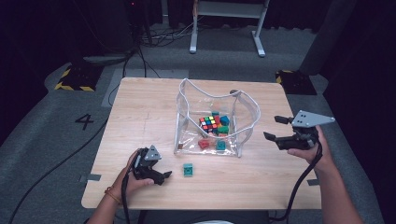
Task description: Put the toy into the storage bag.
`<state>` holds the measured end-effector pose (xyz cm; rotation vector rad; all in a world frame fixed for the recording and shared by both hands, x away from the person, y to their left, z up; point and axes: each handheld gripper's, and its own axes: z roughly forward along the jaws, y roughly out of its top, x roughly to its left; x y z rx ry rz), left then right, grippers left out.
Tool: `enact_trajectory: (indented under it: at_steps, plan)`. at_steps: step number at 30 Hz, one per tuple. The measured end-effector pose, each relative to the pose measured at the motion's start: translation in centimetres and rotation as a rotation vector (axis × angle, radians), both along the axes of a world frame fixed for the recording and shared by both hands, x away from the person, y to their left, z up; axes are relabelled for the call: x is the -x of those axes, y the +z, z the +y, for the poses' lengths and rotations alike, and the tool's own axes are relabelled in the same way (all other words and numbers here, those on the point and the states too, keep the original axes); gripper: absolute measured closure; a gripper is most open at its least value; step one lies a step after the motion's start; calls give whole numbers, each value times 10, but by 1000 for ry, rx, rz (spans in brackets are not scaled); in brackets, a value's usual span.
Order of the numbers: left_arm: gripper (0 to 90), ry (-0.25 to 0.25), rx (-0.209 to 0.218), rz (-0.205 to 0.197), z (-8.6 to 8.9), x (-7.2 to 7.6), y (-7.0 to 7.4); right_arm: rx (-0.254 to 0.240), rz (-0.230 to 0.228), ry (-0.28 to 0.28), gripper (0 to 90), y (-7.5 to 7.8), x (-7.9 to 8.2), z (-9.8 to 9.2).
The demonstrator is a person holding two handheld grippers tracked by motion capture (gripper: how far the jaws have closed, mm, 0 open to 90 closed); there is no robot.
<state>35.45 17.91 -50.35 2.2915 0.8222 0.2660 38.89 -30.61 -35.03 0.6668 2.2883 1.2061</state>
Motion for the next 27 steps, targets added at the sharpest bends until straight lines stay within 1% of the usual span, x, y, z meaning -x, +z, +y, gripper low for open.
enact_trajectory:
  at_steps: [4, 6, 9, 10, 11, 16, 17, 20, 22, 23, 25, 27]
  plan:
    - [46, 0, 0, -1, 0, 0, 0, 7, 28, 12, 261, -20, 3, 4]
    - [46, 0, 0, 0, 0, 0, 0, 11, 50, 18, 263, -29, 6, 7]
    - [46, -2, 3, 2, 0, 0, 0, 26, 70, 38, 264, -42, 9, 13]
    - [46, 0, 0, 0, 0, 0, 0, 23, 77, 46, 273, -47, 10, 15]
    - [46, 0, 1, -1, 0, 0, 0, 18, 90, 60, 279, -51, 11, 17]
    - [46, -1, 1, -1, 0, 0, 0, 46, 122, 141, 293, -71, 18, 29]
    - [46, -1, 0, 2, 0, 0, 0, 49, 134, 148, 295, -75, 19, 33]
    - [46, -1, 0, 3, 0, 0, 0, 80, 150, 177, 296, -87, 21, 42]
    - [46, -2, 2, 2, 0, 0, 0, 85, 174, 190, 297, -93, 22, 48]
    - [46, -1, 1, -1, 0, 0, 0, 97, 176, 203, 297, -96, 23, 50]
    - [46, 0, 0, -1, 0, 0, 0, 95, 189, 216, 296, -101, 24, 56]
    - [46, 0, 0, 0, 0, 0, 0, 76, 204, 241, 294, -107, 26, 62]
